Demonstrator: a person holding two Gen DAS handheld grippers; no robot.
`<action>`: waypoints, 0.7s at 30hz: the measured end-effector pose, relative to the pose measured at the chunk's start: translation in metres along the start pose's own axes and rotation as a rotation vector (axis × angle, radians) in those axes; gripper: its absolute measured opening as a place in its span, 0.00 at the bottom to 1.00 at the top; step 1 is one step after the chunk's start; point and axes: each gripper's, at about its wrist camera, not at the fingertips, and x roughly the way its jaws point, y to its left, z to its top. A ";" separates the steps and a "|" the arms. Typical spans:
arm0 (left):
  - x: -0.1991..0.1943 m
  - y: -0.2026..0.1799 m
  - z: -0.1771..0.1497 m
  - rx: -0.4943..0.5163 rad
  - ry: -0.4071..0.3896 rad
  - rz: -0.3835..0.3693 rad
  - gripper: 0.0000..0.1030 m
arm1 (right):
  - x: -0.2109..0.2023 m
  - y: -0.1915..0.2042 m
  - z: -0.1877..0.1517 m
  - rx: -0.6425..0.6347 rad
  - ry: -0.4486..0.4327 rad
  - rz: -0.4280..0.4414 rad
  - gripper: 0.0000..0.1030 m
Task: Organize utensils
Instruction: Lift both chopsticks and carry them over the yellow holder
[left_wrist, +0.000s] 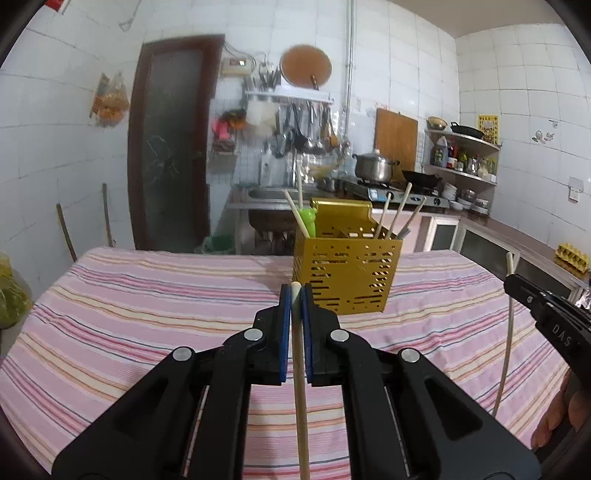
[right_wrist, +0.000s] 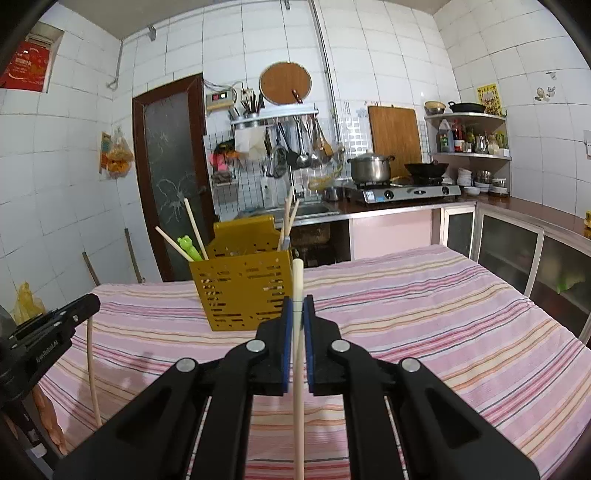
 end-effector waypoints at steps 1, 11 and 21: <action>-0.002 0.000 0.000 0.000 -0.010 0.007 0.05 | -0.002 0.000 0.000 0.000 -0.008 0.006 0.06; -0.024 -0.006 0.002 0.011 -0.088 0.024 0.04 | -0.016 -0.001 0.004 -0.002 -0.064 0.030 0.06; -0.040 -0.010 0.012 0.018 -0.134 0.001 0.04 | -0.031 0.000 0.016 -0.018 -0.111 0.032 0.06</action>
